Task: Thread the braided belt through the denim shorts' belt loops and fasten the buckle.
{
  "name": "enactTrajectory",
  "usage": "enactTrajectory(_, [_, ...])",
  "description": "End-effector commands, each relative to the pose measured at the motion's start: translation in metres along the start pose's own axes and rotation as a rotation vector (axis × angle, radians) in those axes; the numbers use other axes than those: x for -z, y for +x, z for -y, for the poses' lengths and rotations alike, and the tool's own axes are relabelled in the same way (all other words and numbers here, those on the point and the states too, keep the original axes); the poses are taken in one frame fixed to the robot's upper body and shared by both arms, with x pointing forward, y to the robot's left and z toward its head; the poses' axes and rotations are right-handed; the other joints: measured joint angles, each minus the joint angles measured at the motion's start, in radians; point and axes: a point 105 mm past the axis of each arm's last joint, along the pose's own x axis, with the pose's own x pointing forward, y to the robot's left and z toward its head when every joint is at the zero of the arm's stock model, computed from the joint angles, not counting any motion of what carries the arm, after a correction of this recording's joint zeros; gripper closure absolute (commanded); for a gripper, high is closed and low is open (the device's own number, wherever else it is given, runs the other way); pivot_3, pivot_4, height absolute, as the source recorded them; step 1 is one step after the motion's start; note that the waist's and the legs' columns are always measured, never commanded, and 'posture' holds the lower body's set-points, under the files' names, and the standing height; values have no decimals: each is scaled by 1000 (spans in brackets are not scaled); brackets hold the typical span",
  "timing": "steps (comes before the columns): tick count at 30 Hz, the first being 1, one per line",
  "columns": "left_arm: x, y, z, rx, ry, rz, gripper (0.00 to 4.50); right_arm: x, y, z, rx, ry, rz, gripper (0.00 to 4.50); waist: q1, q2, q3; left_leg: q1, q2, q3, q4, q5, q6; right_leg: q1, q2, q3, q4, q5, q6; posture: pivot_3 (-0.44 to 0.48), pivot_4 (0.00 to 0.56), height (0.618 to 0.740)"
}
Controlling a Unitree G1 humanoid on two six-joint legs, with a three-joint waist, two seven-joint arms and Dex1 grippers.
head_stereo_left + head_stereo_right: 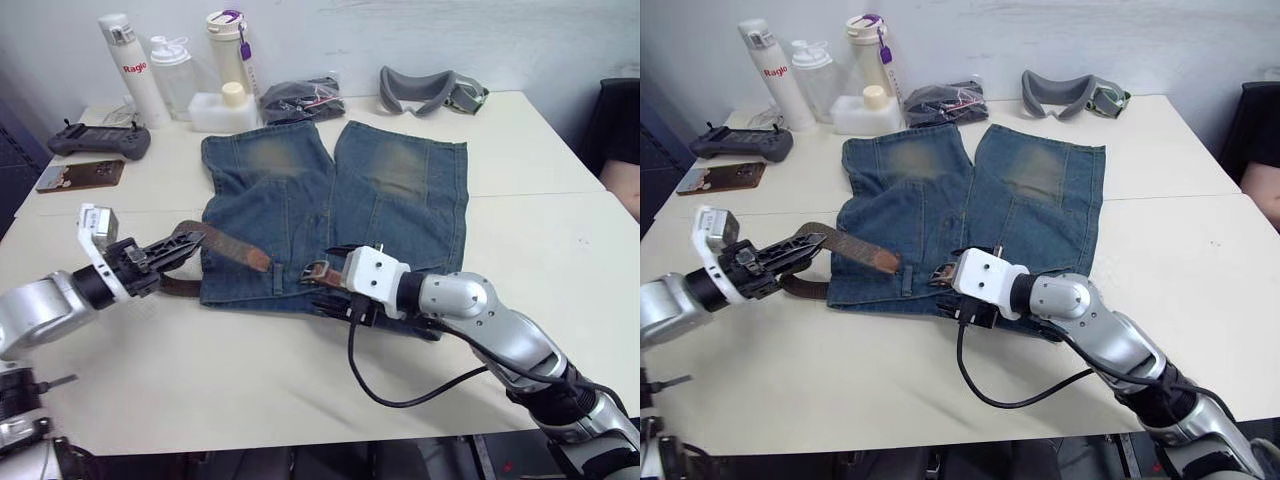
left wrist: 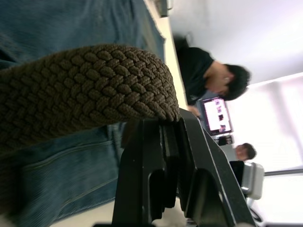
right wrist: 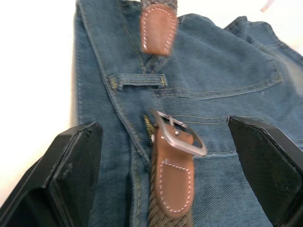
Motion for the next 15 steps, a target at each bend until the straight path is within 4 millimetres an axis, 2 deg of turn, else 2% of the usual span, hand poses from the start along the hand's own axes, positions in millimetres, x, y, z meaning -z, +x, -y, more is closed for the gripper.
enactTrajectory(1, [5, 1, 1, 3, 1, -46, 4500, -18, -10, 4, -17, -23, 45, 50, 1, 0, 0, 0, 0, 0, 0, 0, 0, 0, 0, 0, 0, 0, 0, 0, 150, 627])
enactTrajectory(9, [25, 14, -14, -29, -48, -76, 4500, -18, -15, 10, -9, -18, 25, 50, 1, 0, 0, 0, 0, 0, 0, 0, 0, 0, 0, 0, 0, 0, 0, 0, 150, 627])
enactTrajectory(15, [24, 23, -28, -94, -100, -8, 4500, -17, -17, 11, 3, -15, 14, 50, 2, 0, 0, 0, 0, 0, 0, 0, 0, 1, 0, 0, 0, 0, 0, 0, 150, 627])
